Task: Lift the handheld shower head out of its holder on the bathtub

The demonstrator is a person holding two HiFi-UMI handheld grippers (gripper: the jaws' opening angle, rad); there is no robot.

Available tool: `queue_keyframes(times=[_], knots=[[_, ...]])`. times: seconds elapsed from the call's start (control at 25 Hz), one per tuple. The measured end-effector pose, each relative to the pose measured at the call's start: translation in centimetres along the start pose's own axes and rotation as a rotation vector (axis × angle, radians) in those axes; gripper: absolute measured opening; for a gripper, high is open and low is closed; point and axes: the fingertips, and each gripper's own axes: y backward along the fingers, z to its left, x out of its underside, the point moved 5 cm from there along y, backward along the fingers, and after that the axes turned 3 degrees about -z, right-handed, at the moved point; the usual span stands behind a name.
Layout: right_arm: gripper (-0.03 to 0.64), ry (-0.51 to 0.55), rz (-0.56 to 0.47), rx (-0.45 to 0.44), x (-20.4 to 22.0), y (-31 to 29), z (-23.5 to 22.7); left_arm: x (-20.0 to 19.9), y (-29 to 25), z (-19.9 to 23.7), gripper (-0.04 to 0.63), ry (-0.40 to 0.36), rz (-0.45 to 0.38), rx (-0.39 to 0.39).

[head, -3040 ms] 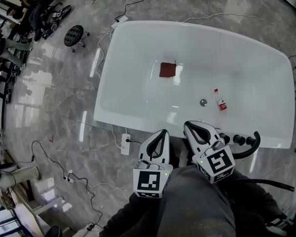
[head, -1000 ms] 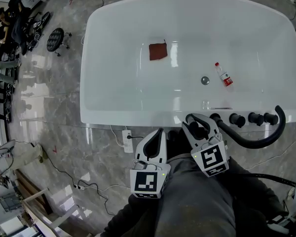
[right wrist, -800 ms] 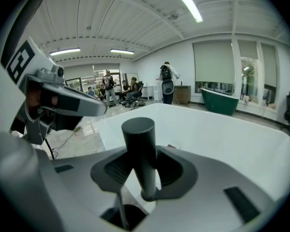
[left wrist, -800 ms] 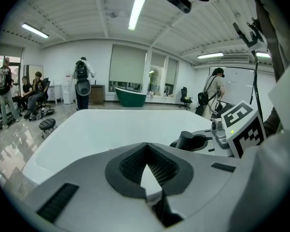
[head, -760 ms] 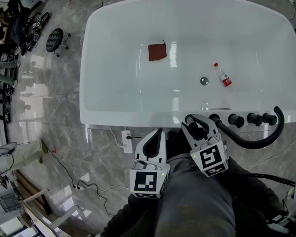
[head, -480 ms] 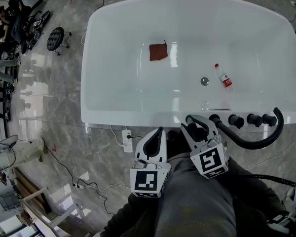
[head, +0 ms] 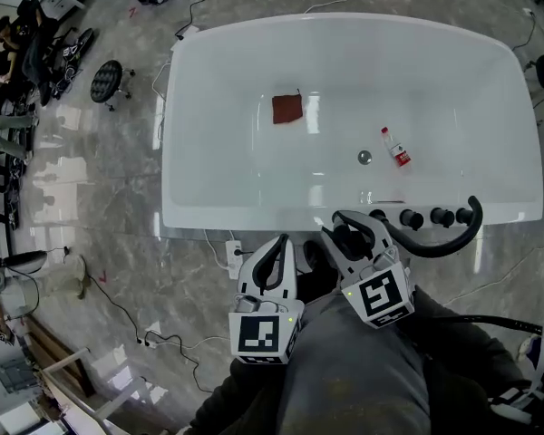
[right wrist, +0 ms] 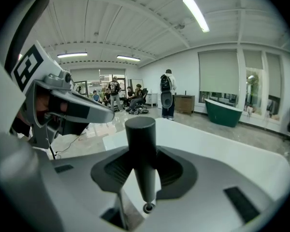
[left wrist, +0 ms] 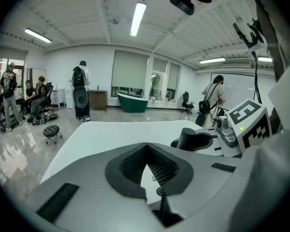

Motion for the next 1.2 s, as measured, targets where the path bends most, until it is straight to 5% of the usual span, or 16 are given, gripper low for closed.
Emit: queue_keyframes(times=[0.2, 1.2], knots=[[0.138, 0.031, -0.030, -0.007, -2.9, 1.3, 0.3, -2.5, 0.7, -0.3, 0.003, -0.009, -0.046, -0.001], [0.138, 0.037, -0.050, -0.012, -3.7, 2.6, 0.2, -3.8, 2.6, -1.6, 0.003, -0.028, -0.082, -0.011]])
